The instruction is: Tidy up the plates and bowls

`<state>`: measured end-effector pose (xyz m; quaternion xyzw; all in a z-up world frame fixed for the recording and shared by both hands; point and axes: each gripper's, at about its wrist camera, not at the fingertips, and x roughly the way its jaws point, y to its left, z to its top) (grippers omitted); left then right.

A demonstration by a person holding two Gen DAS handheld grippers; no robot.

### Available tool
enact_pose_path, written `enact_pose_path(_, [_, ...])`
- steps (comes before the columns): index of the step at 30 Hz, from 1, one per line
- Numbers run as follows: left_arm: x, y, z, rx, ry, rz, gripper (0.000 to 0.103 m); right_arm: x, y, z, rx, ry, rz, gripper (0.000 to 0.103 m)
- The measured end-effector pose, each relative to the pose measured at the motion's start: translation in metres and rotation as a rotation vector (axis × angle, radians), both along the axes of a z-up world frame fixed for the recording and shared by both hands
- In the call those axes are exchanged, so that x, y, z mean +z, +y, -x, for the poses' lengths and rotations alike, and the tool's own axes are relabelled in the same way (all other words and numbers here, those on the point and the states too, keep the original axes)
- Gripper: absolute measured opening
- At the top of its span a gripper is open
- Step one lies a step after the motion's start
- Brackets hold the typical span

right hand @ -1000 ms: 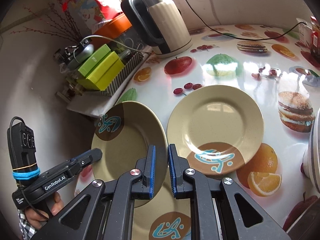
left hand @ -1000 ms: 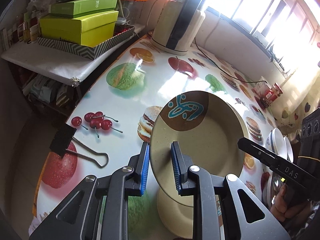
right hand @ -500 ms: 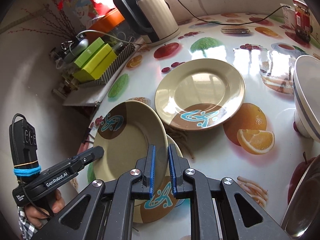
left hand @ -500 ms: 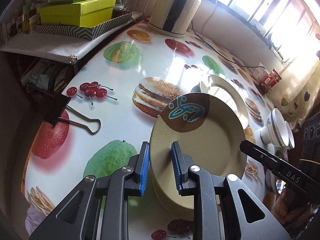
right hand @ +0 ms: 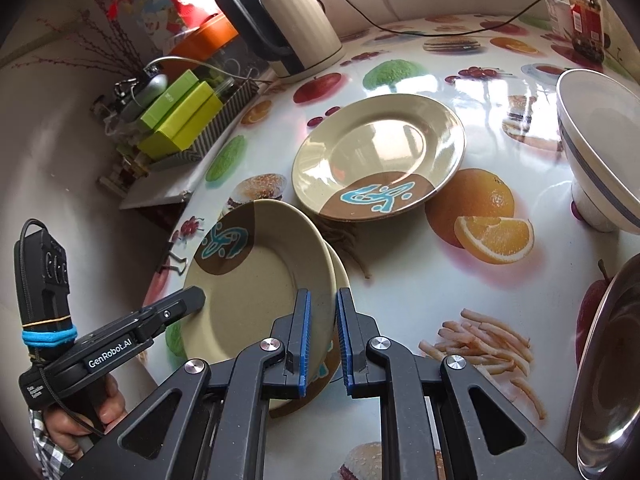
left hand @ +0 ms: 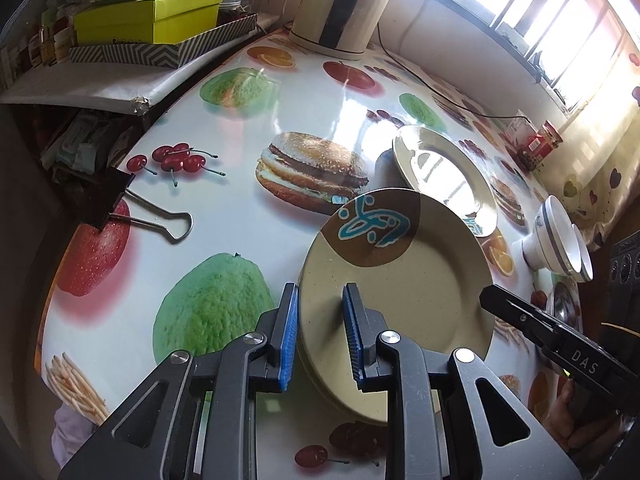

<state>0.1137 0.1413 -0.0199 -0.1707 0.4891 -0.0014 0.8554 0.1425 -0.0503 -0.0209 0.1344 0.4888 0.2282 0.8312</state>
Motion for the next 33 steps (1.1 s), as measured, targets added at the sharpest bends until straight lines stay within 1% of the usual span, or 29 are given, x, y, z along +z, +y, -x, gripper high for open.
enact_pose_path(16, [0.001,-0.006,0.001,0.001,0.004,-0.039,0.023,-0.002,-0.001,0.011,-0.001,-0.012,0.024,0.013])
enact_pose_path(21, [0.001,-0.006,0.001,0.002,0.003,-0.043,0.023,-0.002,0.000,0.013,0.001,-0.015,0.025,0.016])
enact_pose_path(33, [0.001,-0.005,0.001,0.007,0.003,-0.038,0.023,-0.003,0.002,0.012,-0.001,-0.017,0.037,0.016])
